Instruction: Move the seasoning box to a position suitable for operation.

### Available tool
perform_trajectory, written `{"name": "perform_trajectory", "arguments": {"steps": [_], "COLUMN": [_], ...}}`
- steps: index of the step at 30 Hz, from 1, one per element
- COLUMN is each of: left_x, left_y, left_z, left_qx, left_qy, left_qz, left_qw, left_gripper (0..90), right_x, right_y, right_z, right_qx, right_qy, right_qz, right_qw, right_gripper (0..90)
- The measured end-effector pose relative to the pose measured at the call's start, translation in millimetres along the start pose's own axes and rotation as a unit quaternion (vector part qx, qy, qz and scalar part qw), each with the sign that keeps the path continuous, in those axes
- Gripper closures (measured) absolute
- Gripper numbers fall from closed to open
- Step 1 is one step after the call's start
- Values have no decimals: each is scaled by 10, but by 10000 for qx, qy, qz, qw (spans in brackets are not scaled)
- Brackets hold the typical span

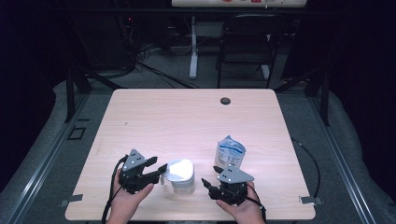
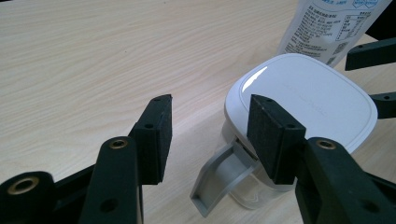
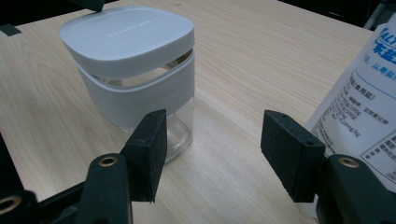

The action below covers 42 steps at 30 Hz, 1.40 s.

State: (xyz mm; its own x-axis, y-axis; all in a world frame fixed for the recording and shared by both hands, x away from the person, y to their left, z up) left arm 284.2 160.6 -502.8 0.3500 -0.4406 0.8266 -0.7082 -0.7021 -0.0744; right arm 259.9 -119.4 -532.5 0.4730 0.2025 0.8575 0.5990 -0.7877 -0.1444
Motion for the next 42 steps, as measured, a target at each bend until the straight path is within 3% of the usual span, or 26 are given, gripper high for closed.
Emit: {"name": "perform_trajectory", "arguments": {"steps": [17, 42], "left_x": [-2, -4], "left_y": [-4, 2], "left_z": [2, 2], "left_qx": [-19, 3], "left_qy": [14, 25], "left_qz": [-2, -15], "left_qw": [10000, 10000], "left_gripper": [509, 509], "right_x": [112, 141], "right_y": [-59, -80], "right_z": [158, 217], "right_qx": [11, 33], "right_qy": [-91, -100], "right_qz": [-63, -86], "right_qw": [9999, 9999], "right_gripper": [396, 396]}}
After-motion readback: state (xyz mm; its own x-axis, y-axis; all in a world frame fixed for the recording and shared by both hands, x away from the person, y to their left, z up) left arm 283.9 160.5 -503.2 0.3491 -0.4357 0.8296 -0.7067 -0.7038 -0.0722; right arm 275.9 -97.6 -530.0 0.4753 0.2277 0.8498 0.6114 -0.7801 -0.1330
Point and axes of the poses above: each handheld gripper's, and its own axes: z roughly forward along the jaws, x roughly out of its top, y roughly to its right, the point moved 2 cm from there along z, roughly forward along the jaws, and after that the axes turned 12 degrees about z, right-handed, at the moved point
